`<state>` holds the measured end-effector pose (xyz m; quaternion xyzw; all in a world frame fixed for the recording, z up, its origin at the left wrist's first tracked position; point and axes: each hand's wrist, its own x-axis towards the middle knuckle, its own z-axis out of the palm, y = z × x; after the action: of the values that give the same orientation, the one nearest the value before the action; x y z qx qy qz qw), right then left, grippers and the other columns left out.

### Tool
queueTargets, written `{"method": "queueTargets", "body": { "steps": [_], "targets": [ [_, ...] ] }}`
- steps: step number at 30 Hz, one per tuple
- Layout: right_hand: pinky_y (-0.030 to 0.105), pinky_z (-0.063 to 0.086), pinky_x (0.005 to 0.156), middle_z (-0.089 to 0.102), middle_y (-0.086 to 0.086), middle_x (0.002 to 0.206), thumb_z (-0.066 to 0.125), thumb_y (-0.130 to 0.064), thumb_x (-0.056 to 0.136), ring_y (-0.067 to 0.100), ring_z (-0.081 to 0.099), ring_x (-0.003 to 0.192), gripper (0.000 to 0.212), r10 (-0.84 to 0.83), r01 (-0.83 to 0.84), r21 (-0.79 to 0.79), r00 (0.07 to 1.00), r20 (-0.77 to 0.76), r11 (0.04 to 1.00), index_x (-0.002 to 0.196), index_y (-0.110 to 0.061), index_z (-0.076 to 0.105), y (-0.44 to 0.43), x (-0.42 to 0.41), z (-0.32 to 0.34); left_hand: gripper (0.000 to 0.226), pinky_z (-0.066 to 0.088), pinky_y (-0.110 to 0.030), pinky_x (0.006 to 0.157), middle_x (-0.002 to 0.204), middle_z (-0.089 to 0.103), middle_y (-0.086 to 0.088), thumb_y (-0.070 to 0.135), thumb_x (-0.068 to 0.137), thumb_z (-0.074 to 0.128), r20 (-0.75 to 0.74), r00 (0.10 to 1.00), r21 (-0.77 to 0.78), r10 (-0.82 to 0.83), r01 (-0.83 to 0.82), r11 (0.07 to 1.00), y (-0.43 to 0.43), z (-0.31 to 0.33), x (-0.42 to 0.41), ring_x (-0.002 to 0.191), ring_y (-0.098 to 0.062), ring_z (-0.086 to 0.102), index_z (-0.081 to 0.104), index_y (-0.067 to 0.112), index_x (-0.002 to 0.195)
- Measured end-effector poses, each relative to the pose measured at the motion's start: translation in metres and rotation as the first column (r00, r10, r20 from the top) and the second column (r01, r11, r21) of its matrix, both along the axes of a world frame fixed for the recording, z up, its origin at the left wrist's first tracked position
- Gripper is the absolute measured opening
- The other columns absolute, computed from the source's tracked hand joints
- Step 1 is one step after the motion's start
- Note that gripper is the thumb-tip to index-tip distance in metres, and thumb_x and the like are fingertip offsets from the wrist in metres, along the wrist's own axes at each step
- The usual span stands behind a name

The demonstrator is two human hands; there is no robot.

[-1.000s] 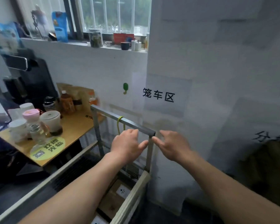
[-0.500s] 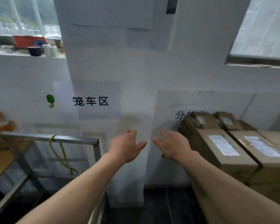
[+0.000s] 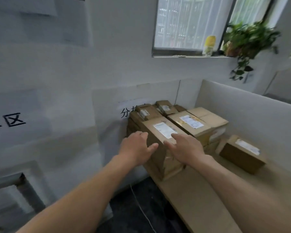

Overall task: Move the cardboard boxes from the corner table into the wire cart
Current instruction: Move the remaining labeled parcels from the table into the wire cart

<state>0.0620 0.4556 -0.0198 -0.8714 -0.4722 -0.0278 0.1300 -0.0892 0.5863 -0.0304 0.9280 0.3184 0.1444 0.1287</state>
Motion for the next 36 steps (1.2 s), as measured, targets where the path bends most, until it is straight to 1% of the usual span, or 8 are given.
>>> {"method": "queueTargets", "body": {
  "steps": [5, 9, 11, 13, 16, 19, 29, 36],
  "targets": [
    [0.029, 0.053, 0.071, 0.071, -0.009, 0.104, 0.045, -0.067, 0.097, 0.009, 0.064, 0.088, 0.040, -0.119, 0.120, 0.021, 0.992, -0.027, 0.993, 0.106, -0.033, 0.064, -0.051, 0.054, -0.007, 0.068, 0.050, -0.041, 0.093, 0.137, 0.056, 0.001, 0.070, 0.093, 0.042, -0.004, 0.990, 0.022, -0.138, 0.138, 0.990, -0.037, -0.005, 0.071, 0.121, -0.020, 0.055, 0.049, 0.022, 0.141],
    [0.025, 0.045, 0.068, 0.070, -0.005, 0.113, 0.046, -0.068, 0.096, 0.015, 0.066, 0.098, 0.050, -0.227, 0.227, 0.030, 0.974, -0.024, 0.973, 0.118, -0.027, 0.066, -0.089, 0.102, -0.019, 0.054, 0.048, -0.030, 0.080, 0.125, 0.061, 0.004, 0.066, 0.093, 0.047, 0.015, 0.971, -0.009, -0.239, 0.239, 0.971, -0.068, -0.012, 0.133, 0.108, -0.015, 0.058, 0.056, 0.026, 0.129],
    [0.023, 0.037, 0.056, 0.068, -0.008, 0.098, 0.044, -0.068, 0.096, 0.011, 0.059, 0.081, 0.041, -0.254, 0.255, 0.000, 0.966, -0.036, 0.967, 0.094, -0.031, 0.060, -0.108, 0.132, -0.024, 0.052, 0.053, -0.033, 0.084, 0.123, 0.062, 0.003, 0.066, 0.093, 0.048, 0.019, 0.963, -0.023, -0.271, 0.271, 0.962, -0.086, -0.017, 0.168, 0.106, -0.016, 0.059, 0.057, 0.026, 0.126],
    [0.024, 0.029, 0.052, 0.066, -0.009, 0.091, 0.044, -0.067, 0.096, 0.010, 0.053, 0.073, 0.040, -0.298, 0.297, -0.012, 0.953, -0.053, 0.955, 0.082, -0.031, 0.053, -0.126, 0.166, -0.030, 0.057, 0.051, -0.036, 0.090, 0.133, 0.059, 0.001, 0.065, 0.094, 0.049, 0.005, 0.957, -0.029, -0.290, 0.290, 0.957, -0.103, -0.024, 0.208, 0.118, -0.020, 0.058, 0.055, 0.024, 0.133],
    [0.030, 0.036, 0.060, 0.069, -0.004, 0.105, 0.043, -0.067, 0.097, 0.018, 0.061, 0.090, 0.045, -0.344, 0.342, -0.040, 0.938, -0.055, 0.939, 0.104, -0.028, 0.065, -0.153, 0.225, -0.045, 0.060, 0.051, -0.039, 0.094, 0.138, 0.057, -0.002, 0.064, 0.095, 0.050, -0.037, 0.943, -0.047, -0.329, 0.328, 0.944, -0.125, -0.035, 0.271, 0.123, -0.021, 0.057, 0.054, 0.021, 0.136],
    [0.036, 0.049, 0.079, 0.067, 0.000, 0.124, 0.042, -0.067, 0.097, 0.024, 0.062, 0.112, 0.056, -0.395, 0.389, -0.098, 0.916, -0.062, 0.916, 0.126, -0.024, 0.064, -0.176, 0.286, -0.064, 0.057, 0.052, -0.035, 0.089, 0.135, 0.059, 0.000, 0.063, 0.094, 0.051, -0.073, 0.934, -0.077, -0.350, 0.345, 0.935, -0.142, -0.051, 0.332, 0.119, -0.019, 0.059, 0.056, 0.023, 0.133],
    [0.039, 0.049, 0.090, 0.063, 0.005, 0.129, 0.047, -0.069, 0.092, 0.027, 0.057, 0.119, 0.060, -0.488, 0.457, -0.286, 0.872, -0.044, 0.842, 0.126, -0.022, 0.061, -0.206, 0.463, -0.144, 0.059, 0.048, -0.031, 0.080, 0.135, 0.058, 0.000, 0.063, 0.095, 0.050, -0.180, 0.914, -0.141, -0.364, 0.342, 0.929, -0.171, -0.117, 0.482, 0.117, -0.019, 0.059, 0.053, 0.022, 0.138],
    [0.046, 0.044, 0.102, 0.050, 0.009, 0.140, 0.069, -0.074, 0.076, 0.029, 0.044, 0.132, 0.084, -0.483, 0.436, -0.363, 0.874, -0.046, 0.824, 0.140, -0.022, 0.051, -0.188, 0.553, -0.182, 0.063, 0.050, -0.033, 0.092, 0.147, 0.049, 0.000, 0.060, 0.097, 0.049, -0.229, 0.912, -0.194, -0.341, 0.301, 0.934, -0.166, -0.155, 0.530, 0.126, -0.019, 0.054, 0.044, 0.023, 0.147]
  ]
}}
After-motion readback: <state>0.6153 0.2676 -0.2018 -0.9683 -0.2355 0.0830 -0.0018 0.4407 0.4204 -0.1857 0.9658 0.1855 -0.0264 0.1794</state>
